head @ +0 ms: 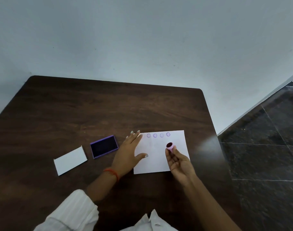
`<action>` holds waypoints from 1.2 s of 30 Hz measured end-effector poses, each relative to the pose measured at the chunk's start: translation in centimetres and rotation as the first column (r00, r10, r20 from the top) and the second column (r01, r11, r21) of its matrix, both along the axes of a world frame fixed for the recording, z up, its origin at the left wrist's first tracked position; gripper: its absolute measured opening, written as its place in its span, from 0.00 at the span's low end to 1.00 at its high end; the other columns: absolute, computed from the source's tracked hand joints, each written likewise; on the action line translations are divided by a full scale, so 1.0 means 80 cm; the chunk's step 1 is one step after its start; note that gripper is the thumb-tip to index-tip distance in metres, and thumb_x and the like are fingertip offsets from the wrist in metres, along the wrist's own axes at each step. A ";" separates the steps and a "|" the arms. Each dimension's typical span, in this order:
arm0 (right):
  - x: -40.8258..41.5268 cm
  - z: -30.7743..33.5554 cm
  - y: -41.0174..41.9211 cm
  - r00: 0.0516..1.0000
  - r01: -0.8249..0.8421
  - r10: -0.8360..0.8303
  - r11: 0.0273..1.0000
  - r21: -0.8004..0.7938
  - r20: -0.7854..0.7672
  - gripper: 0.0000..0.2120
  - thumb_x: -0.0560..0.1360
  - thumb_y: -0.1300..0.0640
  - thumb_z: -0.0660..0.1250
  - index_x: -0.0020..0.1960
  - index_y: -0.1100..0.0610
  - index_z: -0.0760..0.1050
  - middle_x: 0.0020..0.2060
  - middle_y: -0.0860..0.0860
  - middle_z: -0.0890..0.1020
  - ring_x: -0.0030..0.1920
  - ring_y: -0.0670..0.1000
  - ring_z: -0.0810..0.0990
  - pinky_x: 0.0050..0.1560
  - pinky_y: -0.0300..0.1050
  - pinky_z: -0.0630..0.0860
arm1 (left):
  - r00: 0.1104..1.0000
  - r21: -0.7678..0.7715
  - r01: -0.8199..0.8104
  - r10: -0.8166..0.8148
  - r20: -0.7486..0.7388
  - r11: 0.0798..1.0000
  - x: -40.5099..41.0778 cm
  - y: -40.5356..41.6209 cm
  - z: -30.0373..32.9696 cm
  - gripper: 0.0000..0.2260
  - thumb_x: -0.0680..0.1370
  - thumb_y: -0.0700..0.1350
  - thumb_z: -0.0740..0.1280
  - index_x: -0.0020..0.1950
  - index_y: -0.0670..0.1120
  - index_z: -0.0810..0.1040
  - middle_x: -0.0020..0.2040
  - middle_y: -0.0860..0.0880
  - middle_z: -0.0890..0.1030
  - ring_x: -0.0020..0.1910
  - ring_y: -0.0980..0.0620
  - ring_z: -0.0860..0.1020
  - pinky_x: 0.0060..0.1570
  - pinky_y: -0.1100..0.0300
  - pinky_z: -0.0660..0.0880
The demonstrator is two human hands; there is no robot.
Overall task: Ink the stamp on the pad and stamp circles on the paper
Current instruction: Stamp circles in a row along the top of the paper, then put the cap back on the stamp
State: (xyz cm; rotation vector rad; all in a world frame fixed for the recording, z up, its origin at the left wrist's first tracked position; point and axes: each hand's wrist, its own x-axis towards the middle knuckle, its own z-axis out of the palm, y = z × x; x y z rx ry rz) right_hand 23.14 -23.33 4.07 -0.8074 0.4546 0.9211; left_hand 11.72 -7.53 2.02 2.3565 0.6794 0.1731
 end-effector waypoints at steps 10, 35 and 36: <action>-0.045 -0.008 0.019 0.990 -0.110 0.112 0.993 0.033 -0.087 0.11 0.61 0.66 0.71 0.44 0.65 0.82 0.41 0.59 0.86 0.42 0.53 0.85 0.36 0.45 0.83 | 0.944 -0.057 -0.331 0.330 -0.022 0.942 -0.087 -0.013 -0.016 0.30 0.69 0.44 0.73 0.69 0.47 0.67 0.70 0.47 0.69 0.70 0.49 0.64 0.69 0.56 0.61; -0.075 -0.003 0.051 0.879 -0.370 0.407 0.911 -0.181 0.248 0.07 0.73 0.65 0.66 0.43 0.59 0.83 0.41 0.54 0.87 0.45 0.52 0.85 0.43 0.40 0.82 | 0.929 -0.231 -0.326 0.356 0.099 0.917 -0.073 -0.017 0.007 0.15 0.71 0.41 0.71 0.57 0.49 0.78 0.55 0.48 0.80 0.51 0.55 0.77 0.52 0.64 0.74; -0.076 0.000 0.056 0.854 -0.379 0.432 0.898 -0.223 0.291 0.07 0.73 0.65 0.66 0.44 0.58 0.82 0.42 0.54 0.86 0.45 0.52 0.85 0.44 0.39 0.82 | 0.926 -0.242 -0.329 0.362 0.105 0.913 -0.072 -0.018 0.010 0.15 0.71 0.41 0.71 0.57 0.48 0.78 0.55 0.48 0.81 0.51 0.55 0.78 0.51 0.65 0.74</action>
